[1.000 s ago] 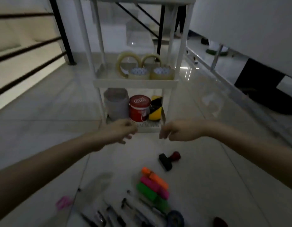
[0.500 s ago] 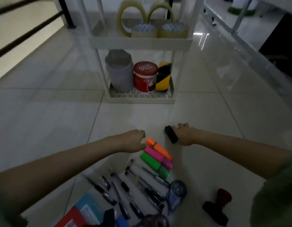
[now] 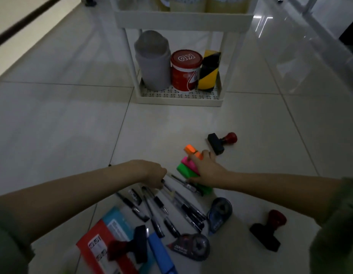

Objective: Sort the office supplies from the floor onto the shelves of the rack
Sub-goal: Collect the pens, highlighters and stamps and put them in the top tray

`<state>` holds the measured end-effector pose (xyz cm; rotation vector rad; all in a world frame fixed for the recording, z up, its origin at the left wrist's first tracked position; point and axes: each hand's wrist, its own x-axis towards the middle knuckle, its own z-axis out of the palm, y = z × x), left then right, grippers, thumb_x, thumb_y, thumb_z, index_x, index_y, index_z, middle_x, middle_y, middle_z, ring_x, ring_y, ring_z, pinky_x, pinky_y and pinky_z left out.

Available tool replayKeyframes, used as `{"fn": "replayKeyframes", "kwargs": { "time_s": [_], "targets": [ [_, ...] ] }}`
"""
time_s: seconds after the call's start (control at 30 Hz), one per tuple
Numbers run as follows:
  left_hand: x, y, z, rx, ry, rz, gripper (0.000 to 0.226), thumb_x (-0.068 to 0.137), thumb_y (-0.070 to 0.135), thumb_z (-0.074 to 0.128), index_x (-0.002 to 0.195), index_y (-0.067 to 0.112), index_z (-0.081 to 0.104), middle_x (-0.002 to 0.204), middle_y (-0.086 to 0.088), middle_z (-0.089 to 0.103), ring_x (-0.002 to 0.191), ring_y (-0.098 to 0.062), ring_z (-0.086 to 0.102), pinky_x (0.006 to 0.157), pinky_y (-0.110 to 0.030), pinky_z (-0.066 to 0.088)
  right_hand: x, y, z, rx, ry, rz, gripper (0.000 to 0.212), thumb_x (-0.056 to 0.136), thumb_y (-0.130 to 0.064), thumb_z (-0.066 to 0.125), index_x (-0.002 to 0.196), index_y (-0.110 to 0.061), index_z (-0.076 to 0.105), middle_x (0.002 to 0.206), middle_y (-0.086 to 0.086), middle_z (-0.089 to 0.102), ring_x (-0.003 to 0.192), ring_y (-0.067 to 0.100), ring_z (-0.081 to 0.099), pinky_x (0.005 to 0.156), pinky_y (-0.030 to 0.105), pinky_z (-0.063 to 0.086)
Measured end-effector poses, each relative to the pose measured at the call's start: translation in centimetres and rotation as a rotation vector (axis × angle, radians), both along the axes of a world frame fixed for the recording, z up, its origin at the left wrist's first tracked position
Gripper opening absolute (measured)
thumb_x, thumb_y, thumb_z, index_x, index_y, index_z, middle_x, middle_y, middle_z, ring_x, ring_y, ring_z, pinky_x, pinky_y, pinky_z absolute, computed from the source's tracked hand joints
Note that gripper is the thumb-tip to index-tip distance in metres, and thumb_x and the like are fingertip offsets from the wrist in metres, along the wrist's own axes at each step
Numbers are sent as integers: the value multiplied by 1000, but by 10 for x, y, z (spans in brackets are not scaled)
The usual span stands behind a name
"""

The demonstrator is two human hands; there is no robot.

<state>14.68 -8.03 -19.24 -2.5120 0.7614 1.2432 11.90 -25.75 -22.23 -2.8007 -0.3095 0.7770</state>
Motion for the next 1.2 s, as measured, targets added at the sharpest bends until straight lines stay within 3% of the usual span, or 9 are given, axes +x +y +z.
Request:
{"fn": "replayKeyframes", "kwargs": {
  "time_s": [0.27,0.43,0.57,0.67,0.77,0.83,0.9,1.07,1.2],
  "targets": [
    [-4,-5,-3,-69,-43,-29,48,98,32,38,136,2,31,141,-19,35,128,-32,39,100,-36,35,-5,11,-6,-42,-40,-92,86,88,-27,59,148,-11,0,137,19,26,123,36,32,96,42,39],
    [-3,-10,-5,-182,-57,95,53,97,33,42,137,1,29,140,-21,38,127,-33,41,99,-35,36,-1,4,-5,116,-2,-290,53,92,-37,52,129,-7,29,119,18,51,105,33,54,71,28,37],
    [0,-22,-1,-548,-3,547,42,95,41,44,118,6,46,121,-17,57,98,-24,55,81,-30,43,7,5,10,279,77,-455,37,90,-39,55,105,-12,36,89,6,50,85,23,51,63,29,40],
    [0,-32,12,-934,238,1150,35,94,47,42,87,13,49,90,-7,57,79,-17,57,66,-27,44,11,10,25,496,167,-620,27,81,-13,65,101,-10,46,94,7,52,87,18,52,75,35,51],
    [-2,-42,21,-1040,509,1450,41,89,52,47,104,14,52,89,-9,56,75,-19,57,64,-30,49,9,26,50,711,242,-655,19,82,3,60,80,-13,50,81,7,56,72,12,55,65,25,51],
    [-5,-49,21,-1119,540,1568,41,87,48,53,108,13,54,89,-12,58,74,-22,58,65,-32,50,7,39,61,807,236,-638,21,85,10,52,104,3,53,103,24,62,92,22,62,85,30,51],
    [-5,-51,21,-1187,467,1652,33,86,41,58,99,11,56,81,-11,59,70,-20,59,64,-29,51,9,48,66,844,232,-624,41,86,14,47,126,13,38,123,31,53,116,30,55,101,34,42],
    [-1,-39,17,-1256,561,1684,25,91,40,50,87,16,58,72,-8,60,66,-16,60,53,-22,52,12,48,80,876,478,-465,38,78,15,58,113,1,48,90,13,59,86,23,61,82,36,52],
    [-7,-36,17,-1231,504,1688,24,96,33,43,90,13,54,64,-9,58,47,-12,60,42,-17,50,12,47,87,702,461,-307,38,85,-3,63,120,6,51,112,23,63,97,27,61,94,44,48]
  ]
}}
